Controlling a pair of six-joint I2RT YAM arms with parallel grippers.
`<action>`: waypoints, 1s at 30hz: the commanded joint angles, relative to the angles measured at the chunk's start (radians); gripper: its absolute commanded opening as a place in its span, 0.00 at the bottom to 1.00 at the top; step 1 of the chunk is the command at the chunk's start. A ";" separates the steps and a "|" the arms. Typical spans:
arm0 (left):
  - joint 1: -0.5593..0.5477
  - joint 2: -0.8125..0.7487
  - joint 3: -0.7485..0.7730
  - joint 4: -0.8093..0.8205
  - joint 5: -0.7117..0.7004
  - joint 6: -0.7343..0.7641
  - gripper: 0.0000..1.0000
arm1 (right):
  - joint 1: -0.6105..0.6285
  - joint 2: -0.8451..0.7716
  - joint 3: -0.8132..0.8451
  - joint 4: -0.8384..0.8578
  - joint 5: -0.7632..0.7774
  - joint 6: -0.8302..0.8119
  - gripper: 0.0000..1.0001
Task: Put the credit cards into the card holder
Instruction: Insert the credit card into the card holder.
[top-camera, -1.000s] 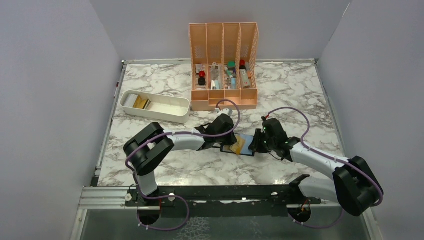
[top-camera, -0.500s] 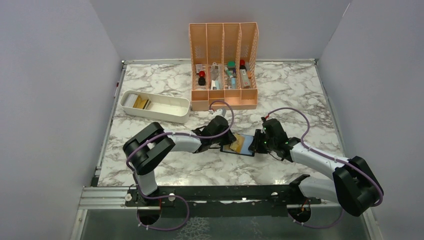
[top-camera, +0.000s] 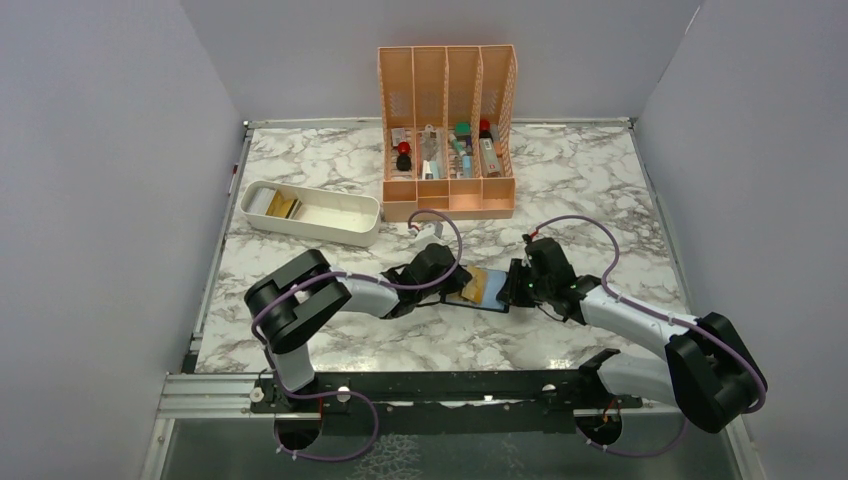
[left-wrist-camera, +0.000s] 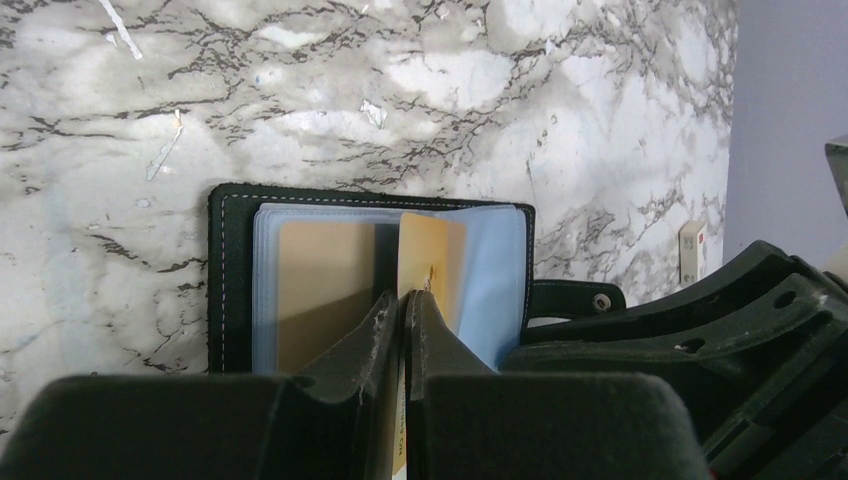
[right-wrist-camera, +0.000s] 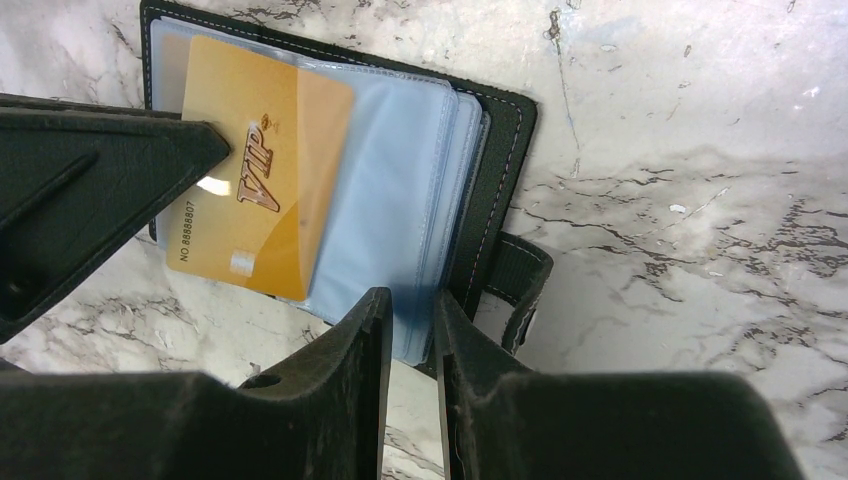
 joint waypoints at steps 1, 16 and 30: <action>-0.025 0.015 -0.018 0.026 -0.109 -0.009 0.00 | 0.002 0.016 -0.012 0.002 -0.049 0.012 0.27; -0.080 -0.011 -0.047 0.066 -0.219 0.011 0.00 | 0.002 0.022 -0.006 0.012 -0.058 0.010 0.27; -0.082 -0.068 -0.067 0.076 -0.245 0.184 0.01 | 0.002 -0.012 -0.018 0.001 -0.056 0.012 0.27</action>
